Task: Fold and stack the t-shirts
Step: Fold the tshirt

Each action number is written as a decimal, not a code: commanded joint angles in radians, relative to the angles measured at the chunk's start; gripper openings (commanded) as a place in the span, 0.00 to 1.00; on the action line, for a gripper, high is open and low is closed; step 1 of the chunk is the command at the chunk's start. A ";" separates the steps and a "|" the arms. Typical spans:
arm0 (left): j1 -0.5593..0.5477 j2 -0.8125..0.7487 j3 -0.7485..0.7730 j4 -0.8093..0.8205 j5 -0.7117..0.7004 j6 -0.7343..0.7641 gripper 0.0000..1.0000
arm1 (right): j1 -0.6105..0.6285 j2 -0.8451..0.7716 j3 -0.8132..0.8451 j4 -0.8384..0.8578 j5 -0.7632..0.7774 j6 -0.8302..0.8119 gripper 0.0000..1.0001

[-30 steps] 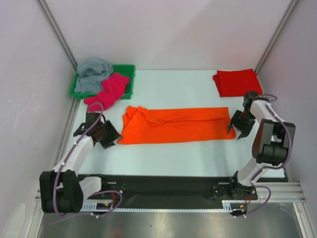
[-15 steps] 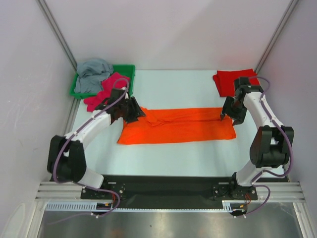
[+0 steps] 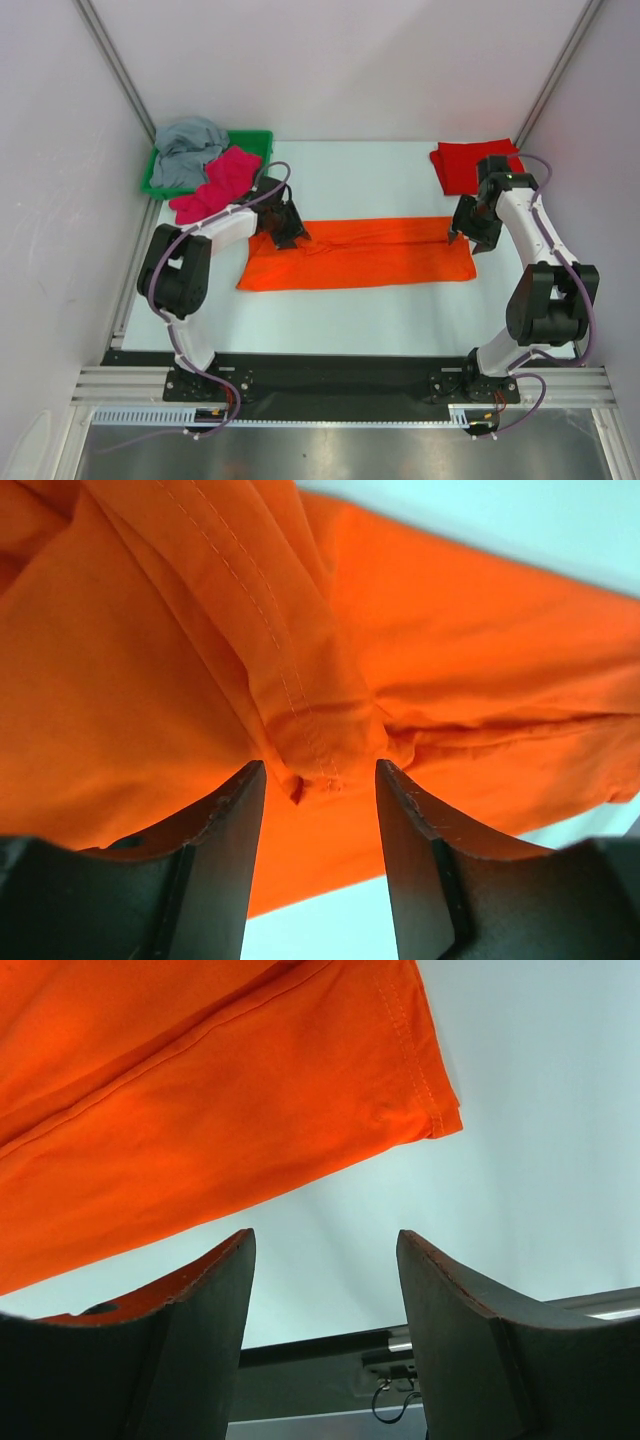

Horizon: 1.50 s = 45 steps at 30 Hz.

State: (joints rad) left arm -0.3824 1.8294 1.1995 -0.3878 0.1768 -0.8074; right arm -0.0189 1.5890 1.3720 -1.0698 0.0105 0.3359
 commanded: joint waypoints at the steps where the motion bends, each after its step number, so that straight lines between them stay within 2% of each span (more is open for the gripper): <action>1: -0.007 0.016 0.049 0.010 -0.049 -0.024 0.52 | -0.025 -0.038 0.002 -0.012 -0.001 -0.021 0.64; 3: -0.010 0.028 0.061 0.012 -0.053 -0.021 0.50 | -0.039 -0.035 0.007 -0.013 -0.036 -0.026 0.64; 7: -0.013 0.070 0.086 0.035 -0.007 -0.025 0.37 | -0.052 -0.023 0.019 -0.015 -0.050 -0.023 0.64; 12: -0.033 0.108 0.133 0.047 0.030 -0.023 0.32 | -0.050 -0.008 0.042 -0.016 -0.070 -0.015 0.64; 18: -0.049 0.159 0.187 0.131 0.092 -0.030 0.18 | -0.047 0.002 0.053 -0.019 -0.070 -0.012 0.64; 21: -0.053 0.182 0.215 0.194 0.127 -0.029 0.21 | -0.046 -0.001 0.052 -0.022 -0.069 -0.011 0.64; 24: -0.053 0.217 0.264 0.228 0.151 -0.023 0.36 | -0.042 -0.004 0.047 -0.027 -0.066 -0.012 0.64; 29: -0.053 0.196 0.301 0.269 0.168 0.031 0.50 | -0.036 -0.014 0.045 -0.033 -0.064 -0.012 0.63; 34: -0.055 0.081 0.289 0.169 0.096 0.086 0.51 | -0.032 -0.020 0.033 -0.030 -0.064 -0.011 0.64; 39: -0.072 -0.008 0.241 -0.047 -0.026 0.086 0.54 | -0.030 -0.026 0.013 -0.013 -0.079 -0.005 0.63; 42: -0.082 -0.054 0.203 -0.098 -0.134 0.089 0.50 | -0.027 -0.026 0.004 -0.002 -0.089 0.002 0.63; 45: -0.082 -0.093 0.126 -0.091 -0.174 0.088 0.41 | -0.026 -0.027 0.010 -0.002 -0.095 0.003 0.64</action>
State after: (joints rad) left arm -0.4561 1.7901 1.3891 -0.4145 0.1036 -0.7406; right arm -0.0509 1.5925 1.3788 -1.0828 -0.0700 0.3317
